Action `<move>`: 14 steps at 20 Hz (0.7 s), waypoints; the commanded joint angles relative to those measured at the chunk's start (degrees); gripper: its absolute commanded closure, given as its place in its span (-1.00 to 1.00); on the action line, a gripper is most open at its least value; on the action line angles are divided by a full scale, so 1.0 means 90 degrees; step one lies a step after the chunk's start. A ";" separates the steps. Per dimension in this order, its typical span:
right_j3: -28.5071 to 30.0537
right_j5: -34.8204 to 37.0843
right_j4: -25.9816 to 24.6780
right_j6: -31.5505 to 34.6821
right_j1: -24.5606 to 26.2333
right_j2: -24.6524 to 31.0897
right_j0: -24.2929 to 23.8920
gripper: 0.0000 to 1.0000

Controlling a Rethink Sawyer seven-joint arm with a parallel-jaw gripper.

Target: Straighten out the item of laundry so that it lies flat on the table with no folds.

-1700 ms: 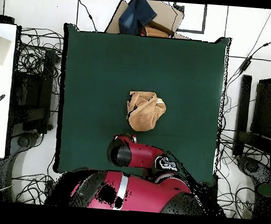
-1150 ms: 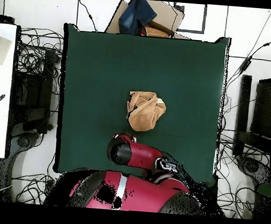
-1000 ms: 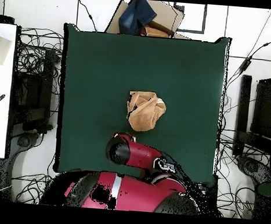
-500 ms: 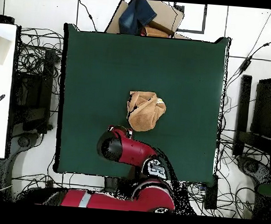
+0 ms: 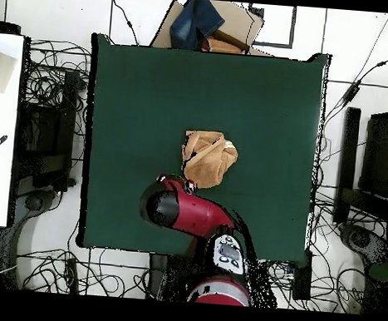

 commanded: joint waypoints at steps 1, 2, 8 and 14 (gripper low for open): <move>-0.0712 0.0567 0.0300 0.1079 0.0139 -0.0049 -0.0105 -1.00; -0.0798 0.0492 0.0269 0.1054 0.0218 -0.0035 -0.0154 -1.00; -0.1102 0.0404 0.0101 0.0866 0.0480 0.0208 -0.0512 -1.00; -0.1378 0.0233 -0.0055 0.0750 0.0807 0.0358 -0.0676 -1.00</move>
